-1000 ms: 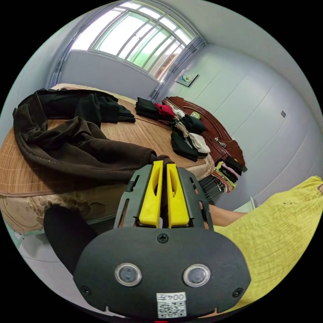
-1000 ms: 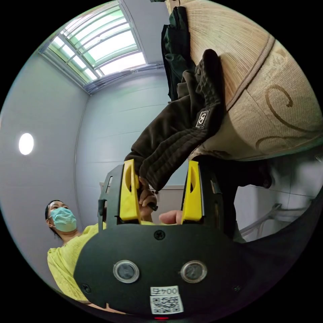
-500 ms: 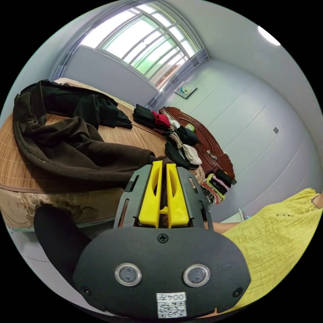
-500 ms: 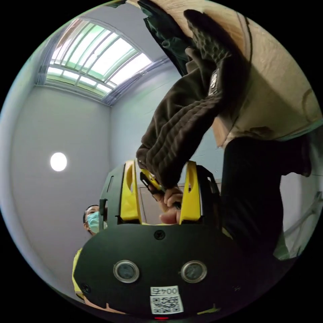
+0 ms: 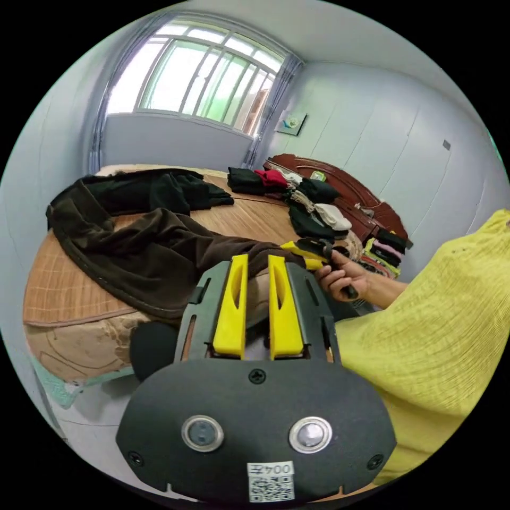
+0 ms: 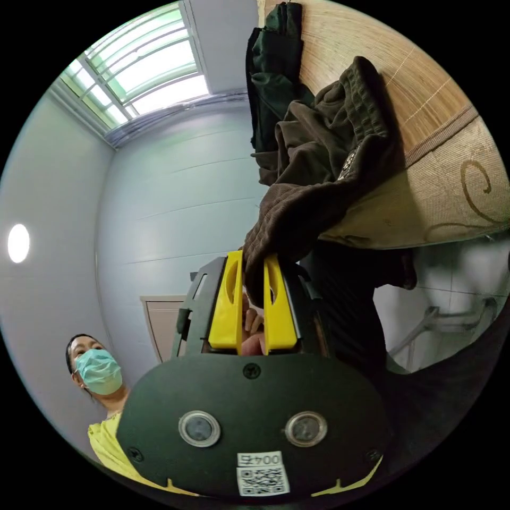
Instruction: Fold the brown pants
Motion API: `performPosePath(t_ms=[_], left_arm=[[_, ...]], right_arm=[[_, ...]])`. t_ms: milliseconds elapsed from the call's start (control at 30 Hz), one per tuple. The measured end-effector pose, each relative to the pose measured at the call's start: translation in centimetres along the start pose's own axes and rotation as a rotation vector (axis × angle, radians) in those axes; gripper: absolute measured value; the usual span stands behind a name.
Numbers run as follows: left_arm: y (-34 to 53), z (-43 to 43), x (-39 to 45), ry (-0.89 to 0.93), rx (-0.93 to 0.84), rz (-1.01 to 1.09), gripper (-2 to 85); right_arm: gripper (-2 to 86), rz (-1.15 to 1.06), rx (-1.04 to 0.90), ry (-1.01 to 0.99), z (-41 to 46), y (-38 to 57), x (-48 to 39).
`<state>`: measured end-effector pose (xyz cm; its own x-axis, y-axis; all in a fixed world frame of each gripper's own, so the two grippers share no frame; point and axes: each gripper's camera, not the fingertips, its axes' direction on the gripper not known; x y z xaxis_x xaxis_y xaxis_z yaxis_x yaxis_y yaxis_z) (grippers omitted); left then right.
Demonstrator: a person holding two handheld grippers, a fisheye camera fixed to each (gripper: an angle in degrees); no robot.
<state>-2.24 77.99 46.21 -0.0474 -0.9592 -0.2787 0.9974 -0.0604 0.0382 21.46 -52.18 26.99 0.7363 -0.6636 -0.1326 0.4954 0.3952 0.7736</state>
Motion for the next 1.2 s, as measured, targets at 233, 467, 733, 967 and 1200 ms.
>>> performPosePath(t_ms=[233,467,733,967,1200], left_arm=[[-2.3,3.0,9.2,-0.202,-0.095,0.345,17.4],[-4.0,10.0,14.8,-0.45,-0.224,0.578,15.8],[-5.2,9.7,13.6,-0.366,-0.186,0.538,8.8],[-5.9,6.1,6.7,-0.113,-0.14,0.226,0.9],[-4.3,1.1,-0.1,0.094,-0.053,-0.031,-0.1]], right_arm=[[6.2,0.001,-0.081,0.124,4.6,-3.9,-3.2],[6.3,-0.003,-0.132,0.176,8.3,-8.1,-5.3],[7.3,-0.05,-0.146,0.206,10.4,-12.0,-7.6],[9.1,-0.111,-0.206,0.031,11.1,-15.3,-7.6],[25.8,-0.056,0.101,0.056,7.3,-18.6,-4.2]])
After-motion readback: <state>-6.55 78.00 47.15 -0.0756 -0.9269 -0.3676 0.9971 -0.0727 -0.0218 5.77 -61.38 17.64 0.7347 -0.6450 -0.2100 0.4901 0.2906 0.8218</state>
